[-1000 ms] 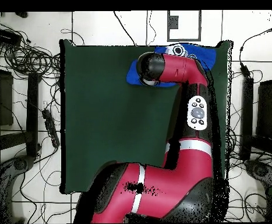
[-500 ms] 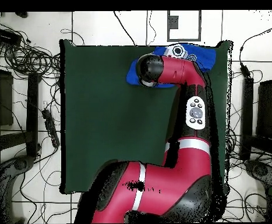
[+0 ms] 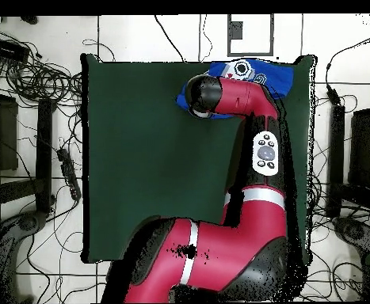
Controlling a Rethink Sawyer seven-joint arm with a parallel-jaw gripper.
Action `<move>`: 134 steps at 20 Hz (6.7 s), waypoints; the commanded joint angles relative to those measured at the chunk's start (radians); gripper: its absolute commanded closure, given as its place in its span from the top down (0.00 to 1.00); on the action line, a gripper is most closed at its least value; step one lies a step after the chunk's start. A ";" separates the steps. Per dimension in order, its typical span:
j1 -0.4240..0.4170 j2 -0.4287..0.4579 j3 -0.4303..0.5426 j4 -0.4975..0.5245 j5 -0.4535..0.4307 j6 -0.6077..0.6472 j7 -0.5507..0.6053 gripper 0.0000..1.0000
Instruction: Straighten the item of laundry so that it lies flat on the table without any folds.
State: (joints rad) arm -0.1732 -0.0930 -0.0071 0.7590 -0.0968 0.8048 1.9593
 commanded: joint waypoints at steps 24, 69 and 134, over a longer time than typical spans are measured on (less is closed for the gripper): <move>0.068 -0.314 0.049 0.247 0.065 0.157 0.063 0.00; 0.162 -0.779 -0.083 0.780 0.192 0.116 0.195 0.00; 0.086 -0.315 -0.011 0.377 0.081 0.004 0.098 1.00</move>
State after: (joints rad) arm -0.1357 -0.4680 -0.0995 1.1858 -0.0382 0.7020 1.9593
